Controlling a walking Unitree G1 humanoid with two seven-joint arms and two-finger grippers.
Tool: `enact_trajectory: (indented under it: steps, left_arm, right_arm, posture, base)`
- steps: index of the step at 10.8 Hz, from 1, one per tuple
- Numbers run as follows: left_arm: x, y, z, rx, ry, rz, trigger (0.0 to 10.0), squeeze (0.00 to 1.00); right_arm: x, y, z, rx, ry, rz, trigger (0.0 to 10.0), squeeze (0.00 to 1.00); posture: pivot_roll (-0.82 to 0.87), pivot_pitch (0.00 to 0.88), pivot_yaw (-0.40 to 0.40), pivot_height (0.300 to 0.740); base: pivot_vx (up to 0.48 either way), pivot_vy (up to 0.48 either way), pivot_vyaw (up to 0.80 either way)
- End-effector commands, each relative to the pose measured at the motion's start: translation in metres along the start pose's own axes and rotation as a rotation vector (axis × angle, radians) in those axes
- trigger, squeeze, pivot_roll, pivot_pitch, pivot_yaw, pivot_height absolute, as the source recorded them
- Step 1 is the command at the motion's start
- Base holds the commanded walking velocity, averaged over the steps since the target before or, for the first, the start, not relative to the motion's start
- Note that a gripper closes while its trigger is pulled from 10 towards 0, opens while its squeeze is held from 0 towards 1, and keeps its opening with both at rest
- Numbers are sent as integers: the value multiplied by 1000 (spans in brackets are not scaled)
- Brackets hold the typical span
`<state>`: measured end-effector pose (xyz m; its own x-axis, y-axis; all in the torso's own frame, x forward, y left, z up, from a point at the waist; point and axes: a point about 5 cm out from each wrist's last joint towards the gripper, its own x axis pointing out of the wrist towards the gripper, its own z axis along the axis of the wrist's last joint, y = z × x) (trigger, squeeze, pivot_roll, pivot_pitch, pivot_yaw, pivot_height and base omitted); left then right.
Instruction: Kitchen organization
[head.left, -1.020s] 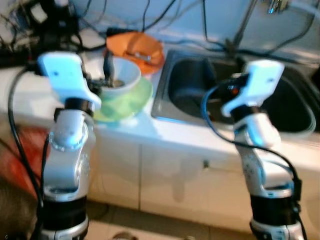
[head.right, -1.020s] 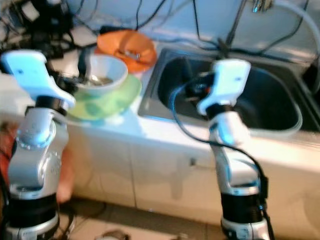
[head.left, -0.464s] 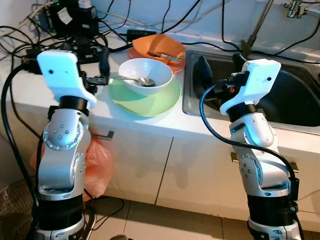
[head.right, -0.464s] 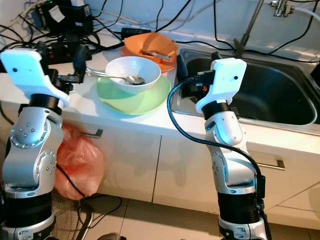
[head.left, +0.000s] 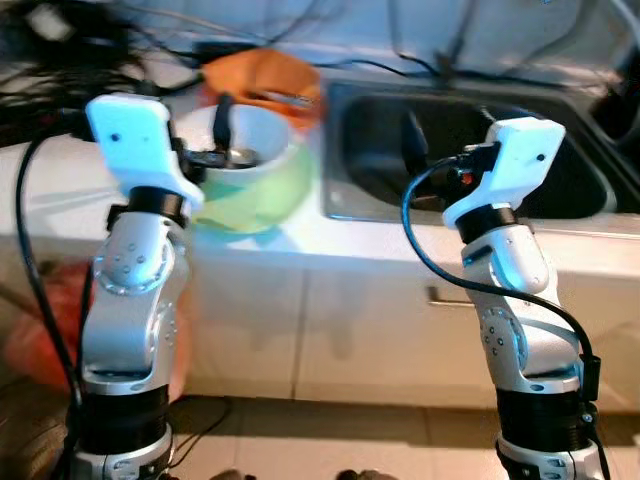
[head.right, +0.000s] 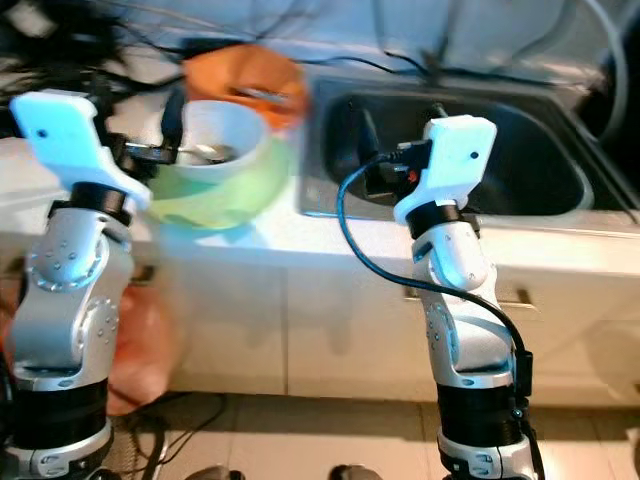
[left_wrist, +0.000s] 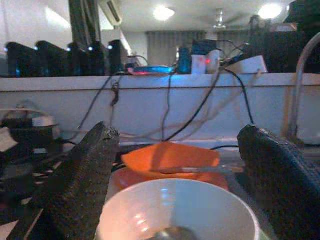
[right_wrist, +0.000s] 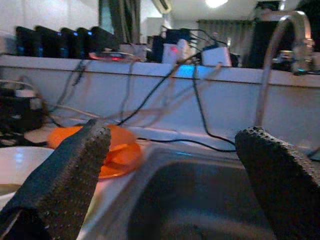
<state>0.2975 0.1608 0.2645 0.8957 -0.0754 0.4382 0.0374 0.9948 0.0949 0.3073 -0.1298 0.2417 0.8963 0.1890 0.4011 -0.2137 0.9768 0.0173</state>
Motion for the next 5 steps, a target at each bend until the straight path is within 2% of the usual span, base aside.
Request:
enact_trajectory:
  steps: [1, 3, 5]
  left_arm:
    - [0, 0, 3, 1, -15, -11, 10000, 0]
    - [1, -1, 5, 11, -25, -18, 10000, 0]
    - [2, -2, 4, 25, -23, -26, 10000, 0]
  right_arm:
    - [0, -1, 2, -7, -5, -6, 10000, 0]
    - [1, -1, 2, -13, -9, -3, 10000, 0]
    - [2, 1, 3, -18, -14, 1, 10000, 0]
  posture:
    - [57, 71, -68, 740]
    - [57, 71, -70, 740]
    - [57, 71, -69, 740]
  base:
    - [379, 0, 0]
    - [366, 0, 0]
    - [480, 0, 0]
